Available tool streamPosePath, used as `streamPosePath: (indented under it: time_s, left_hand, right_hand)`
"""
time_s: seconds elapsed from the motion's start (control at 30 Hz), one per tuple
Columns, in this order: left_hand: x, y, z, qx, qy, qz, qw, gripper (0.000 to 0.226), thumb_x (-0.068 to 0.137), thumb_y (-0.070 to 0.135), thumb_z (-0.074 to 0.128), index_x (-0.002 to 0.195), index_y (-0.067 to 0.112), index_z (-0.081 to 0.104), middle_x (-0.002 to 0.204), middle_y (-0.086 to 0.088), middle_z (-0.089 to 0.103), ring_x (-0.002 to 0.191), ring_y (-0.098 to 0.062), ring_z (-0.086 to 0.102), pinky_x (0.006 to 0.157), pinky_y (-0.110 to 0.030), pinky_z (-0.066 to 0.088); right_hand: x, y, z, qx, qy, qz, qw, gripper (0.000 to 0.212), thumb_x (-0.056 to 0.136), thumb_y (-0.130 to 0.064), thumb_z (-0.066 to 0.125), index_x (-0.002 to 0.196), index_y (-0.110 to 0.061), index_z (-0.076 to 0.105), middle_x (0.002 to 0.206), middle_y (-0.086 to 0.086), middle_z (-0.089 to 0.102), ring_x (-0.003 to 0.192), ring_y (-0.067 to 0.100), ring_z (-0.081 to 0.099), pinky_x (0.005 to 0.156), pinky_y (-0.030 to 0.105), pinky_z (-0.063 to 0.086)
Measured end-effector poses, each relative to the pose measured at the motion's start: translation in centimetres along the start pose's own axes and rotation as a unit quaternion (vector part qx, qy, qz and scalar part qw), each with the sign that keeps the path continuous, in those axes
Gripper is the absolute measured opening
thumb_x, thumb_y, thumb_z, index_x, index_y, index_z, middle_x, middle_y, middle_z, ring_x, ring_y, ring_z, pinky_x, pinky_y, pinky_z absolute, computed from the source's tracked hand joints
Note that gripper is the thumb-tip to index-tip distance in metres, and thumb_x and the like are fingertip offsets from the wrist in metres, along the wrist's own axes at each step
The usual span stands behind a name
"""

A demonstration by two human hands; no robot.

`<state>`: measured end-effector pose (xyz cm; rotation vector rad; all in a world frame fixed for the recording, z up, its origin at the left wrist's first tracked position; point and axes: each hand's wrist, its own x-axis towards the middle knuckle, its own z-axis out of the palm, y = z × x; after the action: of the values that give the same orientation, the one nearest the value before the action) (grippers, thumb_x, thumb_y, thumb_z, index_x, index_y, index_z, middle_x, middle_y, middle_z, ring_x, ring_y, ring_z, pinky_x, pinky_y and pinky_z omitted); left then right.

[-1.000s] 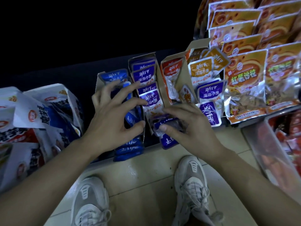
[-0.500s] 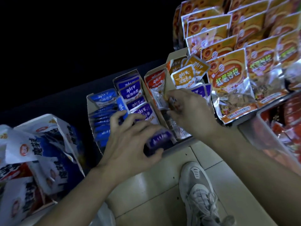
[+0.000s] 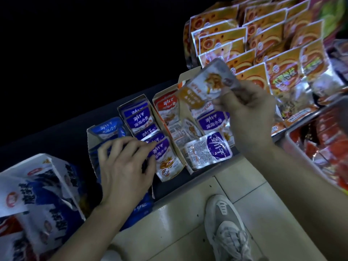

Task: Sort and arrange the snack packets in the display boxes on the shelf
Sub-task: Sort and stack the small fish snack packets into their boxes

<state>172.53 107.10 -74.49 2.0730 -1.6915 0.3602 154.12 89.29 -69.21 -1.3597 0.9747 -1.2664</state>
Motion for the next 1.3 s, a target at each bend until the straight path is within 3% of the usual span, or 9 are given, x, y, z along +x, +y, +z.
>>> streamPosePath:
  time_s: [0.2,0.3,0.4,0.53,0.7,0.8,0.93,1.13,1.3]
  left_hand:
    - [1.1,0.5,-0.2,-0.015,-0.028,-0.026,0.999,0.019,0.083,0.029,0.07,0.098,0.021,0.079,0.096,0.008,0.073,0.098,-0.023,0.058,0.092,-0.045,0.033]
    - [1.9,0.9,-0.6,-0.034,-0.032,-0.032,0.998,0.025,0.084,0.033,0.068,0.105,0.023,0.078,0.103,0.009,0.072,0.101,-0.023,0.058,0.093,-0.045,0.032]
    - [3.4,1.9,-0.5,-0.054,-0.023,0.015,0.998,0.028,0.087,0.035,0.069,0.111,0.023,0.076,0.112,0.008,0.071,0.107,-0.024,0.058,0.093,-0.043,0.029]
    - [7.1,3.4,1.2,-0.068,-0.144,0.092,0.983,0.04,0.095,0.043,0.063,0.129,0.023,0.067,0.13,0.005,0.066,0.119,-0.019,0.053,0.098,-0.036,0.028]
    - [8.7,5.1,2.9,-0.106,-0.26,0.089,0.956,0.06,0.083,0.072,0.061,0.13,0.035,0.056,0.128,0.011,0.059,0.121,-0.013,0.049,0.101,-0.031,0.024]
    - [7.2,7.0,2.9,-0.099,-0.238,0.038,0.965,0.073,0.064,0.087,0.06,0.117,0.038,0.052,0.117,0.015,0.056,0.111,-0.012,0.05,0.098,-0.031,0.028]
    - [4.8,10.0,3.4,-0.09,-0.234,0.0,0.968,0.095,0.058,0.085,0.069,0.133,0.032,0.043,0.13,0.005,0.053,0.115,-0.018,0.055,0.102,-0.039,0.037]
    - [3.5,9.8,3.7,-0.142,-0.134,-0.017,0.981,0.068,0.085,0.051,0.066,0.142,0.017,0.053,0.124,-0.001,0.067,0.106,-0.017,0.065,0.089,-0.031,0.048]
    - [3.4,7.5,1.9,-0.283,-0.008,-0.103,0.953,0.02,0.099,0.027,0.06,0.112,0.021,0.073,0.085,0.011,0.071,0.07,-0.007,0.068,0.058,-0.035,0.059]
  right_hand:
    - [2.4,-0.2,-2.5,-0.024,0.074,-0.047,0.996,0.01,0.094,-0.003,0.061,0.095,-0.011,0.067,0.081,0.014,0.071,0.07,0.023,0.069,0.068,0.037,0.057]
    - [2.7,0.7,-3.3,-0.154,-0.009,-0.053,0.987,0.018,0.094,-0.008,0.062,0.091,-0.023,0.07,0.081,0.0,0.074,0.071,0.018,0.07,0.067,0.038,0.059]
    - [2.6,1.8,-3.8,-0.278,-0.094,-0.019,0.956,0.016,0.098,-0.018,0.061,0.093,-0.007,0.072,0.081,0.006,0.074,0.072,0.021,0.07,0.061,0.043,0.057]
    - [2.9,2.4,-4.7,-0.38,-0.123,-0.018,0.917,0.025,0.096,-0.024,0.062,0.087,-0.004,0.071,0.075,0.007,0.072,0.067,0.017,0.067,0.056,0.038,0.056]
    - [2.5,2.4,-6.5,-0.25,-0.129,0.099,0.955,0.032,0.095,-0.019,0.066,0.127,-0.02,0.061,0.096,0.001,0.068,0.087,0.01,0.069,0.069,0.028,0.06]
    - [2.1,2.4,-7.1,-0.227,-0.1,0.061,0.967,0.026,0.093,-0.024,0.069,0.119,-0.02,0.067,0.098,0.0,0.068,0.079,0.005,0.066,0.061,0.022,0.056]
    - [1.7,2.7,-6.9,-0.22,-0.02,0.018,0.975,0.015,0.092,-0.027,0.07,0.094,-0.012,0.074,0.084,0.001,0.071,0.063,0.006,0.063,0.056,0.024,0.049]
    - [2.5,2.3,-6.7,-0.099,0.08,0.043,0.991,0.01,0.089,-0.007,0.072,0.098,-0.003,0.07,0.077,0.009,0.067,0.062,0.02,0.068,0.059,0.027,0.055]
    - [3.0,2.0,-6.8,-0.066,0.103,-0.043,0.992,0.03,0.092,-0.003,0.066,0.122,-0.005,0.063,0.084,-0.003,0.057,0.071,0.024,0.068,0.072,0.029,0.06]
